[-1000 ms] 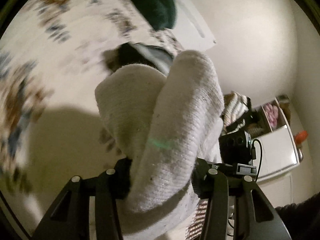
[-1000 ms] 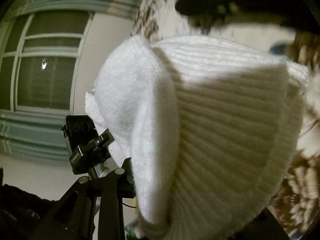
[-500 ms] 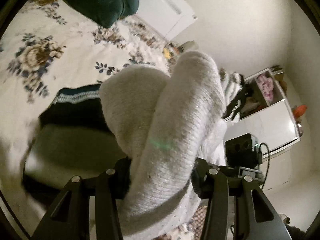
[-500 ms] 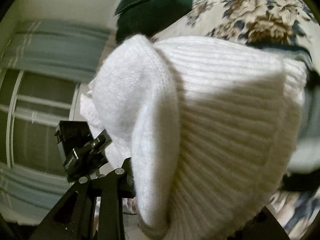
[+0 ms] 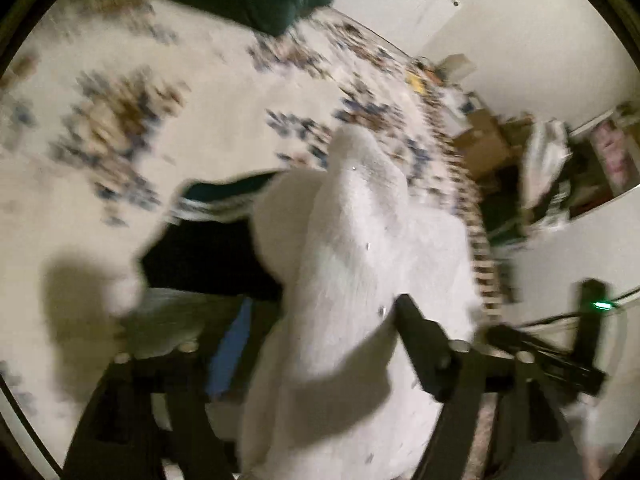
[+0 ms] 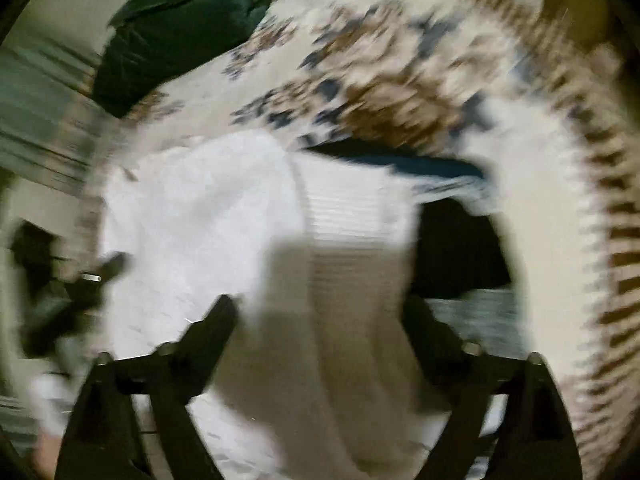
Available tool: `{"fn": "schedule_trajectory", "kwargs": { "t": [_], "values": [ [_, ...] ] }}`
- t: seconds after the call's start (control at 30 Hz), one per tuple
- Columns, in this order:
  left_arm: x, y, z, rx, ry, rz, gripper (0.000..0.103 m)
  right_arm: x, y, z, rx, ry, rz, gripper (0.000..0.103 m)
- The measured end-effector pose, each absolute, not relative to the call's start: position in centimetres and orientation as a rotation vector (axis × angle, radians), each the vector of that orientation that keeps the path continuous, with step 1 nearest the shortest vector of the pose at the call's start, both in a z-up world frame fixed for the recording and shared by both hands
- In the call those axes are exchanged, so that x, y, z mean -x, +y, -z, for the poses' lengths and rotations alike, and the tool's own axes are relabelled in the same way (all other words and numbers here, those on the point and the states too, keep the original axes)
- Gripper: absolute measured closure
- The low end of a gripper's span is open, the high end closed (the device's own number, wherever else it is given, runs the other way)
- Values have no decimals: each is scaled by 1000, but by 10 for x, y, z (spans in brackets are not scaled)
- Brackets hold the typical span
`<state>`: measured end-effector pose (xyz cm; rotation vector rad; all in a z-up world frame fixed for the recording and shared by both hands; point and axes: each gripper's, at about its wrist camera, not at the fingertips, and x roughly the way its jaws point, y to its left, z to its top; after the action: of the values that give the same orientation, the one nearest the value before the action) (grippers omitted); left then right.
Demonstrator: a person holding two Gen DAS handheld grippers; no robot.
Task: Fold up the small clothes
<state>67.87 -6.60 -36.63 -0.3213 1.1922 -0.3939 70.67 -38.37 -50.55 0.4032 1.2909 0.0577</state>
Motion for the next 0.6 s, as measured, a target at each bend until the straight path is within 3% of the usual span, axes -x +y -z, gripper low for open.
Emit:
{"fn": "schedule_trajectory", "kwargs": {
  "t": [0.07, 0.13, 0.6],
  "values": [
    [-658, -71, 347, 207, 1148, 303, 17, -688, -377, 487, -288, 1244, 54, 0],
    [-640, -74, 335, 135, 1116, 237, 8, -663, -373, 468, -232, 1201, 138, 0],
    [-527, -87, 246, -49, 996, 107, 8, -537, -327, 351, -138, 1029, 273, 0]
  ]
}}
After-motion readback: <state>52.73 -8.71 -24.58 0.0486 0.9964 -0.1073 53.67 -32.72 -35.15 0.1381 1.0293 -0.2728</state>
